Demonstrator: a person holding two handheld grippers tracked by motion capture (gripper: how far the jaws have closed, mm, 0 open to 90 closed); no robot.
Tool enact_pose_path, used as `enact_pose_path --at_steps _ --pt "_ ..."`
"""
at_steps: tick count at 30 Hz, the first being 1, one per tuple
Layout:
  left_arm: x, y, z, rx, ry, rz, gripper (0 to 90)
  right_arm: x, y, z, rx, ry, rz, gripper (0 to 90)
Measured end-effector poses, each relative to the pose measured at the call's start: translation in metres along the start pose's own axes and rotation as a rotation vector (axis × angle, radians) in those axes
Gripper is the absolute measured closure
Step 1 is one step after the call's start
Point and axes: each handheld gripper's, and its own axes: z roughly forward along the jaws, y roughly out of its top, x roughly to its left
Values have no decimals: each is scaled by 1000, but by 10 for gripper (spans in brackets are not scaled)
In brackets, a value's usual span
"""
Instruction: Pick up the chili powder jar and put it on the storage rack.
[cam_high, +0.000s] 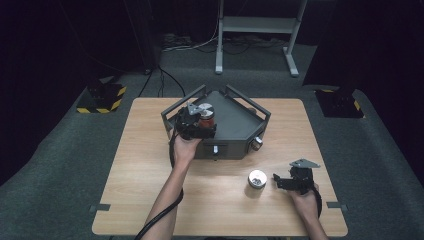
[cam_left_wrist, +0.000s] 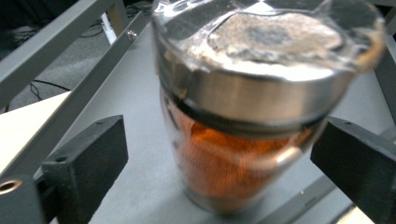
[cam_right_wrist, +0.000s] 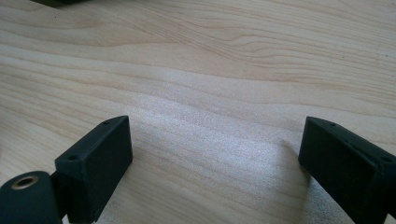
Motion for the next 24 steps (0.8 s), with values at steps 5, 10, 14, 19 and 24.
enact_pose_path --at_steps 5,10,14,19,24 --pt "2 -7 -13 -24 1 6 11 0 0 0 0 0 -1 94" --pt "4 -13 -24 -33 4 12 8 0 0 0 0 0 -1 94" --pt "6 -20 -33 -35 1 10 8 0 0 0 0 0 -1 94" --pt "7 -30 -42 -28 2 11 8 0 0 0 0 0 -1 94" --pt "7 -42 -49 -22 13 10 10 0 0 0 0 0 -1 94"
